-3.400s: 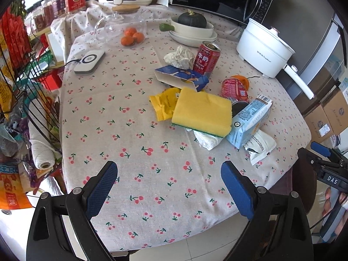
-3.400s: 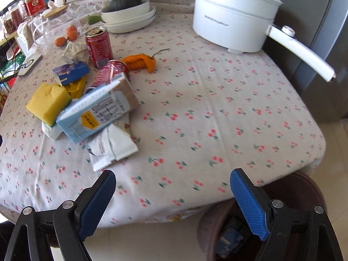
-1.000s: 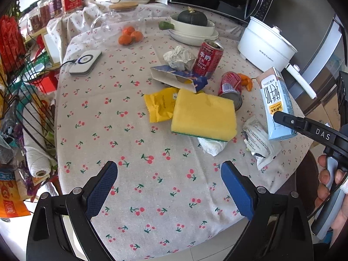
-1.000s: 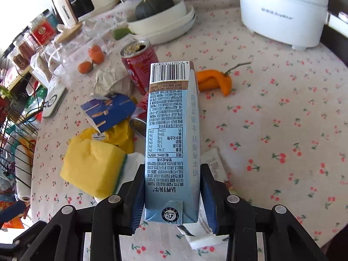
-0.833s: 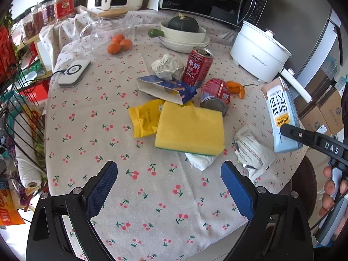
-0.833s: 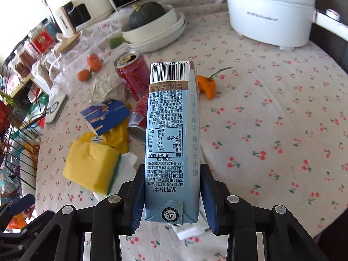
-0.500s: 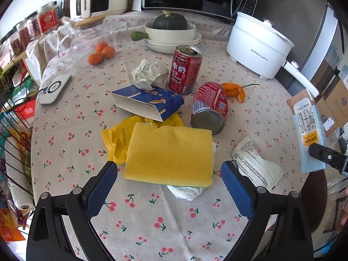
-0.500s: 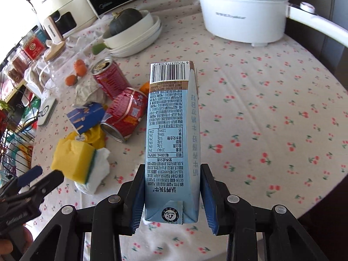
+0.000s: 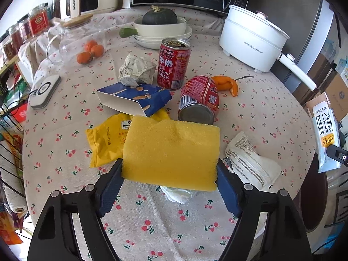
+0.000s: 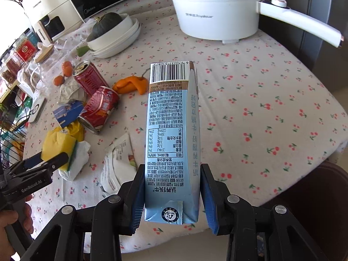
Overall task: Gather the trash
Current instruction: 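Grasp the yellow sponge with the left tool while the right tool holds the carton, then carry the sponge over the bin and open the left tool to drop it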
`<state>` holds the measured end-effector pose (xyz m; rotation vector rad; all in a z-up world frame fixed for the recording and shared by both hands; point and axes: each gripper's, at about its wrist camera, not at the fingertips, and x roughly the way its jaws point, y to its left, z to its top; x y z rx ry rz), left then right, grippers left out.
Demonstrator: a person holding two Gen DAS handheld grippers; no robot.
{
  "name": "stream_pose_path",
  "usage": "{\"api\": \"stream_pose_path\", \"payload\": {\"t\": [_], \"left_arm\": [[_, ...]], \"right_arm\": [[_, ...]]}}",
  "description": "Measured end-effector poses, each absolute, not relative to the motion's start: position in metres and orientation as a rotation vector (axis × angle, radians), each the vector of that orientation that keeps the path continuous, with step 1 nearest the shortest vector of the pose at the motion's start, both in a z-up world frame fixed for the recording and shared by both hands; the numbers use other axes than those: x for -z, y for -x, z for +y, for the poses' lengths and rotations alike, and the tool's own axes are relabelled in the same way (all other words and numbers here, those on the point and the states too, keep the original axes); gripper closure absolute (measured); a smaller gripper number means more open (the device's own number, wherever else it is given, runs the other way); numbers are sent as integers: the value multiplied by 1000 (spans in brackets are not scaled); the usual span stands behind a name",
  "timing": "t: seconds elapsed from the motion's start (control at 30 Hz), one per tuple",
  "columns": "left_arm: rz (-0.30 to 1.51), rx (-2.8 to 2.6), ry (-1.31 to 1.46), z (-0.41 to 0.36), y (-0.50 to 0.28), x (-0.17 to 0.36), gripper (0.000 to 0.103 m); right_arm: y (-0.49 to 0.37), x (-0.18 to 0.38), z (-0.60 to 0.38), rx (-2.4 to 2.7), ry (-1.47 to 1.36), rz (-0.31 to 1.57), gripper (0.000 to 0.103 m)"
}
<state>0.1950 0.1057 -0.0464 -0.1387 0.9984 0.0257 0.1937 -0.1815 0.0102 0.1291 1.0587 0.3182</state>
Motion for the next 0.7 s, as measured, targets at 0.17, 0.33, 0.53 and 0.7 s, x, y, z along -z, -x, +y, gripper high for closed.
{"api": "stream_pose_path", "payload": {"t": [0.17,0.33,0.53,0.7], "left_arm": [[966,-25,202,108,-184,32,22],[939,-15,256,106,-172,19,23],[922,31,256,88,-161,9,23],[915,100,249,57,-151,1,23]], "right_arm": [[-184,-18,-203,-305,-149,1042,62],[-171,-25,-222,-294,-160,1025,62],[-153,-26,-249,-272,-160,1017,62],[-137,-18,-280,-240,-159,1034,62]]}}
